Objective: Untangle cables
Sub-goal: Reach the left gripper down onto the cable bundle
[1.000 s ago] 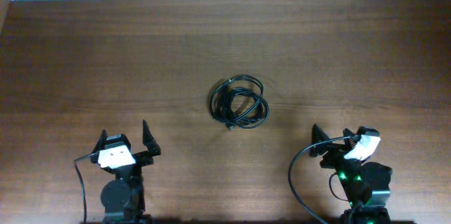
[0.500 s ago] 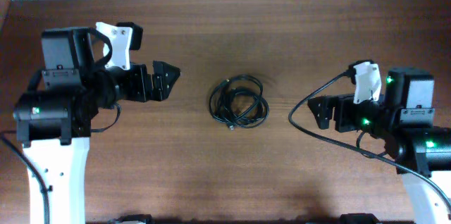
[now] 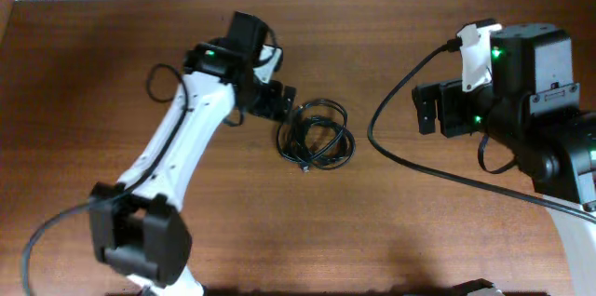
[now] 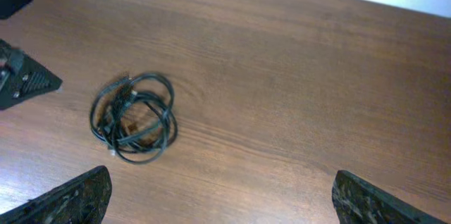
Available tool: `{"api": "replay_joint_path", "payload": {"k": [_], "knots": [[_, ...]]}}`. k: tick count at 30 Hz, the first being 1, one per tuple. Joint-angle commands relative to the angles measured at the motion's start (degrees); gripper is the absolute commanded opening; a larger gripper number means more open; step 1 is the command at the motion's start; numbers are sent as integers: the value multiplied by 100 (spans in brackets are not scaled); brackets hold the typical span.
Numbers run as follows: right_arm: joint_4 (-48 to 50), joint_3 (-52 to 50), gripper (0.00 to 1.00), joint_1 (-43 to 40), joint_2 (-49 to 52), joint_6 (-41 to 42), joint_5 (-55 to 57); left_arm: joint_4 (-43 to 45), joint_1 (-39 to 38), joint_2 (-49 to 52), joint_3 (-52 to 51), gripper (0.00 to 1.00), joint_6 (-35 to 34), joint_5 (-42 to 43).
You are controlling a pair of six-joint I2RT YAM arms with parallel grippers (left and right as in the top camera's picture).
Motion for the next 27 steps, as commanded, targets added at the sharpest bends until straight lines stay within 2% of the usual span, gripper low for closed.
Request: {"api": "replay_joint_path", "payload": {"k": [1,5,11,16,20,23,27], "knots": [[-83,59,99,37,4,22,267,76,-385,723,28,99,-376,-841],[-146,59,99,37,4,22,328,179,-404,1471,28,99,-420,-984],[-205,59,99,37,7,22,330,527,-339,1578,-479,99,-459,-975],[-208,59,99,37,4,22,330,833,-356,1578,-557,99,-457,-144],[-223,59,99,37,7,20,330,986,-546,1814,-557,99,-455,-7],[-273,59,99,37,7,-129,332,789,-527,1827,-551,99,-452,-520],[-267,59,99,37,11,-127,330,457,-533,1784,-286,99,-411,-332]]}}
